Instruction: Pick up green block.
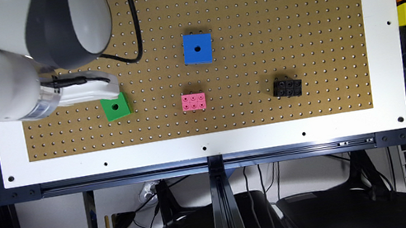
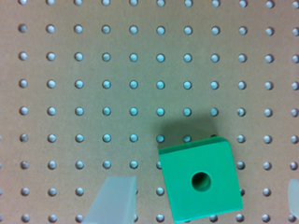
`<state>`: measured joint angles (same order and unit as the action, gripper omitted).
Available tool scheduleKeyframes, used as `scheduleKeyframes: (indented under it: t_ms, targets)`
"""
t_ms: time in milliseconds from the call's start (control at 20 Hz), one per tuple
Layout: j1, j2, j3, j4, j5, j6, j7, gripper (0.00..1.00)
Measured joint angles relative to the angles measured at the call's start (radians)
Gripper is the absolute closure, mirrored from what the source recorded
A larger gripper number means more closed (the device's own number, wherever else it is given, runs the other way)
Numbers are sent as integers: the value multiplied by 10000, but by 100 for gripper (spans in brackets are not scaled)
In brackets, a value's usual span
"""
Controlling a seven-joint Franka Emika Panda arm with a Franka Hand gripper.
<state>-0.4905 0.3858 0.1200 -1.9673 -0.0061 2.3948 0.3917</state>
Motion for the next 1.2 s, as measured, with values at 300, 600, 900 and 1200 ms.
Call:
scheduleKeyframes:
  t_ms: [300, 600, 900, 1200]
  targets:
    - [58, 248, 61, 260, 0, 159, 46, 0]
    - [304, 330, 85, 375, -1, 154, 292, 0]
    - [315, 1059, 84, 399, -26, 679, 296, 0]
    - [315, 1277, 84, 455, -29, 766, 297, 0]
